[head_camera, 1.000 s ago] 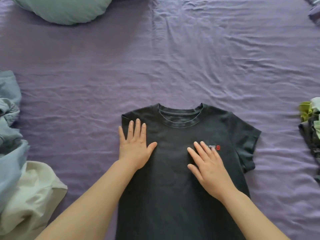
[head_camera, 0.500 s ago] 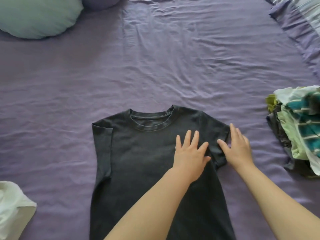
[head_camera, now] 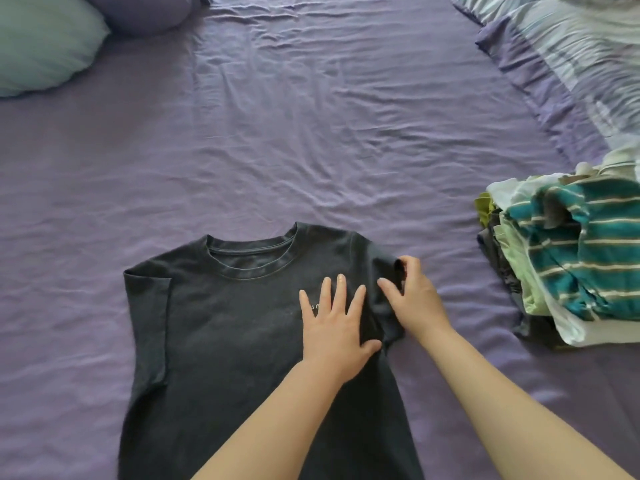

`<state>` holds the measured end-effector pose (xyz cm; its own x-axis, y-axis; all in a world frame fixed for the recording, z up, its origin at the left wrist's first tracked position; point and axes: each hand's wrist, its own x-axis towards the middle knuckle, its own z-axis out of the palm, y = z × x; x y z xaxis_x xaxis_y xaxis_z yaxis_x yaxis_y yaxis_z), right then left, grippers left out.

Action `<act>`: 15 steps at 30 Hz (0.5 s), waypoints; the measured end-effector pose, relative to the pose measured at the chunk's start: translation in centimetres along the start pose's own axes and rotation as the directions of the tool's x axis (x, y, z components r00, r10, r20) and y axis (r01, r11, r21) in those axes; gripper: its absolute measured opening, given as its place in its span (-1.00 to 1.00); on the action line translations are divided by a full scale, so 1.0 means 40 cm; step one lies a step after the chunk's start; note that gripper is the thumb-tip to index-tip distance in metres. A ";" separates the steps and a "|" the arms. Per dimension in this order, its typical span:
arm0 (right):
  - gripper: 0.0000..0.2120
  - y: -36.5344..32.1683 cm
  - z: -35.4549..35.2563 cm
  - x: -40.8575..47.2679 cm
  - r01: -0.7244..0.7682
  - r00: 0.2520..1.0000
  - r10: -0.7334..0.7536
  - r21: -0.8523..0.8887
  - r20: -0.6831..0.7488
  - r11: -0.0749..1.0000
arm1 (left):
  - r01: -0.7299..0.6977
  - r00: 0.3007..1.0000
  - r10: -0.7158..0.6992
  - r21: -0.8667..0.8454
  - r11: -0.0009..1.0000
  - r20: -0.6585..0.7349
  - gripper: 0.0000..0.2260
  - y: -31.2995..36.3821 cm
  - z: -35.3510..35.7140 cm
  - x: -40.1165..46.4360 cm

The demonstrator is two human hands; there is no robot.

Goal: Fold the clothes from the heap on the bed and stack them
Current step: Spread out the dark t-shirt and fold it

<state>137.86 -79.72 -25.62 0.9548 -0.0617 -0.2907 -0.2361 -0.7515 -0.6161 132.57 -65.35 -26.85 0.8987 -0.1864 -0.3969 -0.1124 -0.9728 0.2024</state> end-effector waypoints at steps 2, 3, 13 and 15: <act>-0.37 -0.013 0.007 -0.015 0.026 0.999 -0.025 -0.028 0.036 0.999 | -0.014 1.000 0.014 -0.009 1.000 0.008 -0.25 -0.009 -0.020 0.012; -0.30 -0.023 0.011 -0.020 0.053 0.998 -0.052 -0.034 0.038 0.998 | -0.016 1.000 0.016 -0.017 1.000 0.002 -0.27 -0.019 -0.029 0.017; -0.50 -0.076 0.121 -0.056 0.400 0.909 -0.282 -0.453 0.306 0.797 | 0.093 0.995 -0.090 0.065 0.994 -0.045 -0.39 -0.187 0.024 -0.099; -0.47 -0.070 0.129 -0.058 0.402 0.911 -0.279 -0.502 0.305 0.765 | 0.090 0.995 -0.087 0.053 0.995 -0.054 -0.40 -0.197 0.039 -0.118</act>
<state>135.38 -74.09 -26.99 0.8803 0.3536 -0.3162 0.2942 -0.9299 -0.2209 128.54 -57.01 -27.97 0.9266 -0.0937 -0.3641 -0.0537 -0.9915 0.1185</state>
